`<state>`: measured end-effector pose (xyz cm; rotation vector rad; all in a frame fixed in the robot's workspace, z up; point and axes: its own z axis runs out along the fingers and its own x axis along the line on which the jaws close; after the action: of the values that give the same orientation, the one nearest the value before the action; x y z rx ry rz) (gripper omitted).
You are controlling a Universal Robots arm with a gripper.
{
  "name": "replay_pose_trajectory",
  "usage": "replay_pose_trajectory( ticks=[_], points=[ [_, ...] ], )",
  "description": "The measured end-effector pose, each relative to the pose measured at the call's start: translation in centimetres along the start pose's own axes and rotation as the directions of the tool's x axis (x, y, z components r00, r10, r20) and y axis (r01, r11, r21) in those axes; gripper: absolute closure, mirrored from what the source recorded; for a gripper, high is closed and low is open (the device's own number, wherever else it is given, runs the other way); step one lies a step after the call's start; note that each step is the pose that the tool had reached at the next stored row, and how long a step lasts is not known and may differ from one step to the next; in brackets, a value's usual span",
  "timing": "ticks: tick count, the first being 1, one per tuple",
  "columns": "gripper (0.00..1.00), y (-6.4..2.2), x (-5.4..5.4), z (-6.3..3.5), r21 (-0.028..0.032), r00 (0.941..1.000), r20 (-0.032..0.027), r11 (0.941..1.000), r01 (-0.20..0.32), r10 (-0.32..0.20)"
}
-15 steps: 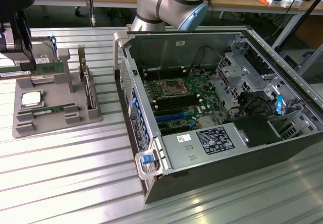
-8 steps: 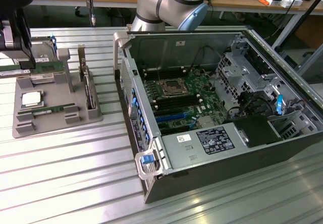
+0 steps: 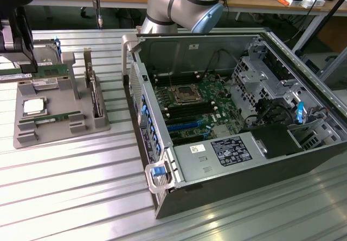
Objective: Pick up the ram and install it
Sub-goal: 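Pick up the ram and move it above insertion slot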
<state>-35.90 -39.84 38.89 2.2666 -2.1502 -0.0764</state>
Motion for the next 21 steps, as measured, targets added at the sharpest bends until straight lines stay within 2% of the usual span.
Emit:
replay_pose_trajectory(
  ticks=[21],
  points=[
    [0.88, 0.07, 0.0, -1.55, 0.0000, 1.0000, 0.0000, 1.0000, 0.000, 0.000]
  ],
)
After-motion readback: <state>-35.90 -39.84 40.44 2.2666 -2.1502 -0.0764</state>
